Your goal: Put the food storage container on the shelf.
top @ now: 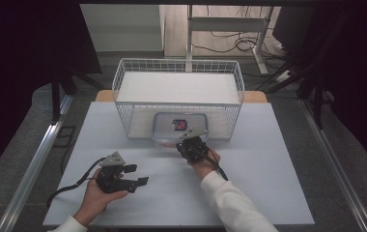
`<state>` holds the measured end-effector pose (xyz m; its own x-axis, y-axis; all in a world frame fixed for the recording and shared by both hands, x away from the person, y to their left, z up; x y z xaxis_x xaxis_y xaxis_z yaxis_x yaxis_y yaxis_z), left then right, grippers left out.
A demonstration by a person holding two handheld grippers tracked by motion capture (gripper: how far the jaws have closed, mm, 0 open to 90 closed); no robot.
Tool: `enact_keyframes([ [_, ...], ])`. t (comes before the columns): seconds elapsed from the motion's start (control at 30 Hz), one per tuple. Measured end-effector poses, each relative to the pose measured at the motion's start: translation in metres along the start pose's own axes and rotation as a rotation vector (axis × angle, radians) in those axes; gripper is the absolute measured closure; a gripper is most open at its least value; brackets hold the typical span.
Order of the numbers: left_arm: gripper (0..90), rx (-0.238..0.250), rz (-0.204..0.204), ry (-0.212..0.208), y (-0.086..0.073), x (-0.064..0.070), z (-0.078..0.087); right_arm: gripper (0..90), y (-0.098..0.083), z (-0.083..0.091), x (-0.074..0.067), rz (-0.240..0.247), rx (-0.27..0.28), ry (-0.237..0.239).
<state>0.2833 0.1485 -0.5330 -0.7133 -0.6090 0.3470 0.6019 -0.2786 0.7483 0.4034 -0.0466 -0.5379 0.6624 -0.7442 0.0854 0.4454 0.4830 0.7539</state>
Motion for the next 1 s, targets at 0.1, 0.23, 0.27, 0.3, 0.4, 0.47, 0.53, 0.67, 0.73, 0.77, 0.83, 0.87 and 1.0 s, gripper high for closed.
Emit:
enact_keyframes([
  [0.1,28.5,-0.002,-0.001,0.002,0.000,0.000,0.000,89.2,0.001,-0.001,0.001,-0.004,0.000,-0.004],
  [0.23,28.5,-0.004,-0.002,0.000,0.000,0.000,0.000,89.2,0.002,-0.002,0.004,-0.010,0.000,-0.018],
  [0.27,28.5,-0.003,-0.001,-0.001,0.000,0.000,0.000,89.2,0.002,-0.003,0.006,-0.015,0.000,-0.019],
  [0.3,28.5,-0.002,-0.002,0.000,0.000,0.000,0.000,89.2,0.003,-0.003,0.008,-0.020,0.001,-0.021],
  [0.4,28.5,-0.001,0.000,0.001,0.000,0.000,0.001,89.2,0.004,-0.005,0.012,-0.033,0.003,-0.028],
  [0.47,28.5,-0.002,0.000,0.001,0.000,0.000,0.001,89.2,0.005,-0.006,0.015,-0.040,0.001,-0.033],
  [0.53,28.5,-0.003,-0.002,0.000,0.000,0.000,0.000,89.2,0.007,-0.009,0.017,-0.051,0.001,-0.033],
  [0.67,28.5,-0.006,-0.005,0.003,0.000,-0.001,0.000,89.2,0.010,-0.013,0.021,-0.065,0.003,-0.045],
  [0.73,28.5,-0.007,-0.007,0.005,0.000,-0.001,0.000,89.2,0.012,-0.016,0.023,-0.070,0.004,-0.050],
  [0.77,28.5,-0.008,-0.008,0.005,0.000,-0.001,0.000,89.2,0.013,-0.017,0.024,-0.075,0.004,-0.051],
  [0.83,28.5,-0.010,-0.011,0.009,-0.001,-0.001,0.001,89.2,0.015,-0.019,0.026,-0.088,0.005,-0.049],
  [0.87,28.4,-0.010,-0.012,0.010,-0.001,-0.001,0.001,89.2,0.016,-0.020,0.027,-0.098,0.008,-0.047],
  [1.0,28.5,-0.010,-0.016,0.012,-0.001,-0.002,0.001,89.2,0.018,-0.024,0.031,-0.117,0.006,-0.054],
])
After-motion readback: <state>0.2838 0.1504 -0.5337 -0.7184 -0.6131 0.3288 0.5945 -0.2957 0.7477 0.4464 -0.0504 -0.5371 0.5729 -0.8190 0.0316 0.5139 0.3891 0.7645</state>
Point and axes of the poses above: each handheld gripper's, and its own axes: z roughly backward along the jaws, y roughly out of its top, x roughly to its right, the point moved 6 cm from there along -z, roughly forward along the jaws, and after that the axes turned 7 degrees about -y, right-handed, at the moved point
